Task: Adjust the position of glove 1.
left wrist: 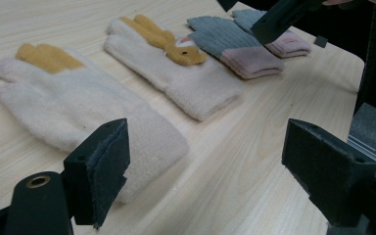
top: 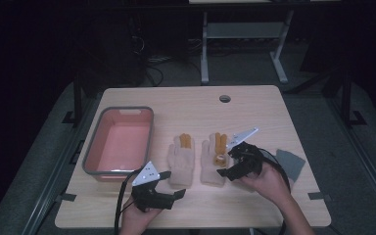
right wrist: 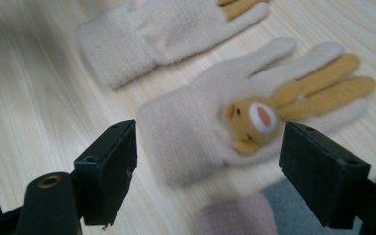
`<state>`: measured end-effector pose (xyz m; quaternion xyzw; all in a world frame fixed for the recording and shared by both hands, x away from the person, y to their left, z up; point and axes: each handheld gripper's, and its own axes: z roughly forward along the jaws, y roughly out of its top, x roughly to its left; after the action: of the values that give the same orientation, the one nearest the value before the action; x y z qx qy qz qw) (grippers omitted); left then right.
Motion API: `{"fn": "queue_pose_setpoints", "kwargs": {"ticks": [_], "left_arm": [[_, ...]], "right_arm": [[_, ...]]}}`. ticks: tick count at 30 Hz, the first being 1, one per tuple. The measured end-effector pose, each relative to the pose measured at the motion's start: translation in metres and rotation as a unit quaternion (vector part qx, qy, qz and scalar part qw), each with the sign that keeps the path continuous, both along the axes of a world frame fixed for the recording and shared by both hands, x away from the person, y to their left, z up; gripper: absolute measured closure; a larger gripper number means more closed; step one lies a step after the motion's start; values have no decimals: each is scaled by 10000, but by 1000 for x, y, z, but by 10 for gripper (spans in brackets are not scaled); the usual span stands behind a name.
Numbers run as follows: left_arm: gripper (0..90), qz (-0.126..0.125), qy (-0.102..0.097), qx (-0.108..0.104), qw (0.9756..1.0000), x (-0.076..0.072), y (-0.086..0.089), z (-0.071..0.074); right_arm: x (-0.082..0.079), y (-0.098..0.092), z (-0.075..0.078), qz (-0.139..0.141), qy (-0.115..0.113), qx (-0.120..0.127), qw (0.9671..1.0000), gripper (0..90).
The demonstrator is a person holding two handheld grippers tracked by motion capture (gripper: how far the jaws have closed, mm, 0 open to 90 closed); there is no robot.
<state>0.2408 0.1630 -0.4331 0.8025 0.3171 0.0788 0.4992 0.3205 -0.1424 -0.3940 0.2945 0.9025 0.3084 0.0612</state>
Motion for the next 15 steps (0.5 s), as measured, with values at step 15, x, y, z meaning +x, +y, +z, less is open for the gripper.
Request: {"fn": "queue_pose_setpoints", "kwargs": {"ticks": [15], "left_arm": [[180,-82,-34,26,10000,-1,-4,0]], "right_arm": [[33,22,-4,28,246,-425,9988,266]]}}
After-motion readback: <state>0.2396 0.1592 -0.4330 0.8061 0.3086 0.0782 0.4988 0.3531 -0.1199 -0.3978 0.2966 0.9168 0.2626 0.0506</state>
